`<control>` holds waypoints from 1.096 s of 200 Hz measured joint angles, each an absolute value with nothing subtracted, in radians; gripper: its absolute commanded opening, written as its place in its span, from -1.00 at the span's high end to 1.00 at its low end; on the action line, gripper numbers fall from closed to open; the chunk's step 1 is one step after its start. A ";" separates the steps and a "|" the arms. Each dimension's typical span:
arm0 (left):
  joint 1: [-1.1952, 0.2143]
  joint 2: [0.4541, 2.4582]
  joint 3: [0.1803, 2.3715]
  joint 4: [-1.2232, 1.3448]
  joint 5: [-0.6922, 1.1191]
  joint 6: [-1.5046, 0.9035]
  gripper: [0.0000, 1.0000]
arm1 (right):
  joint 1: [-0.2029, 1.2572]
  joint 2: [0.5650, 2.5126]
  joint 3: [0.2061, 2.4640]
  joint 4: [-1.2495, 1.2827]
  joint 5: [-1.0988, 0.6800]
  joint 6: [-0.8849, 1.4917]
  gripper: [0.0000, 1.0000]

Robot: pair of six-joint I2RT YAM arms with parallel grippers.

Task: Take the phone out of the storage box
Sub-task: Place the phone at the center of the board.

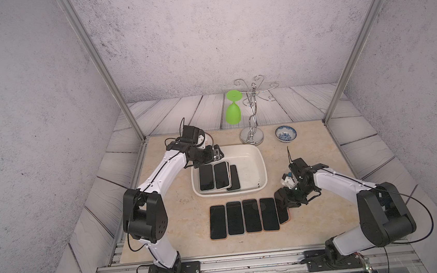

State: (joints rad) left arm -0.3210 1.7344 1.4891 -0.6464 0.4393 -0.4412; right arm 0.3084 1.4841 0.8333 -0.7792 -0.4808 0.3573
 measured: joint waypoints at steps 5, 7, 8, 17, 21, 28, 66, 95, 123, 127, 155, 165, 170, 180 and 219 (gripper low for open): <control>-0.321 1.737 1.489 -0.646 0.439 -0.441 -0.97 | 0.308 1.484 0.833 -0.779 -0.480 0.358 0.73; -0.321 1.739 1.489 -0.646 0.439 -0.441 -0.97 | 0.308 1.484 0.833 -0.779 -0.480 0.359 0.69; -0.321 1.739 1.489 -0.647 0.439 -0.441 -0.97 | 0.308 1.484 0.833 -0.779 -0.480 0.359 0.65; -0.321 1.745 1.489 -0.647 0.438 -0.441 -0.97 | 0.308 1.485 0.833 -0.778 -0.478 0.362 0.41; -0.321 1.748 1.489 -0.647 0.438 -0.441 -0.96 | 0.309 1.486 0.830 -0.773 -0.475 0.368 0.35; -0.321 1.752 1.489 -0.647 0.437 -0.441 -0.96 | 0.312 1.495 0.824 -0.765 -0.468 0.370 0.24; -0.321 1.766 1.489 -0.649 0.430 -0.434 -0.96 | 0.296 1.540 0.802 -0.754 -0.414 0.383 -0.29; -0.321 1.774 1.489 -0.656 0.423 -0.429 -0.96 | 0.270 1.562 0.824 -0.757 -0.393 0.391 -0.57; -0.321 1.776 1.489 -0.664 0.411 -0.426 -0.97 | 0.259 1.589 0.857 -0.767 -0.390 0.392 -0.61; -0.321 1.776 1.489 -0.665 0.410 -0.426 -0.96 | 0.258 1.593 0.861 -0.769 -0.393 0.392 -0.61; -0.321 1.798 1.493 -0.671 0.402 -0.425 -0.96 | 0.255 1.605 0.873 -0.780 -0.413 0.392 -0.63; -0.323 1.815 1.501 -0.678 0.389 -0.421 -0.96 | 0.253 1.604 0.874 -0.781 -0.410 0.392 -0.68; -0.325 1.826 1.508 -0.685 0.379 -0.418 -0.96 | 0.252 1.601 0.875 -0.781 -0.403 0.392 -0.72; -0.331 1.851 1.525 -0.697 0.355 -0.410 -0.96 | 0.252 1.594 0.879 -0.783 -0.376 0.390 -0.78; -0.384 1.952 1.637 -0.760 0.254 -0.376 -0.97 | 0.242 1.523 0.993 -0.820 -0.311 0.384 -0.99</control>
State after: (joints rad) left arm -0.3836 1.9518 1.6375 -0.7601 0.2539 -0.3763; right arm 0.2424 1.5230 0.9928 -0.8200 -0.3107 0.3843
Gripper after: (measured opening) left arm 0.983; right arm 0.961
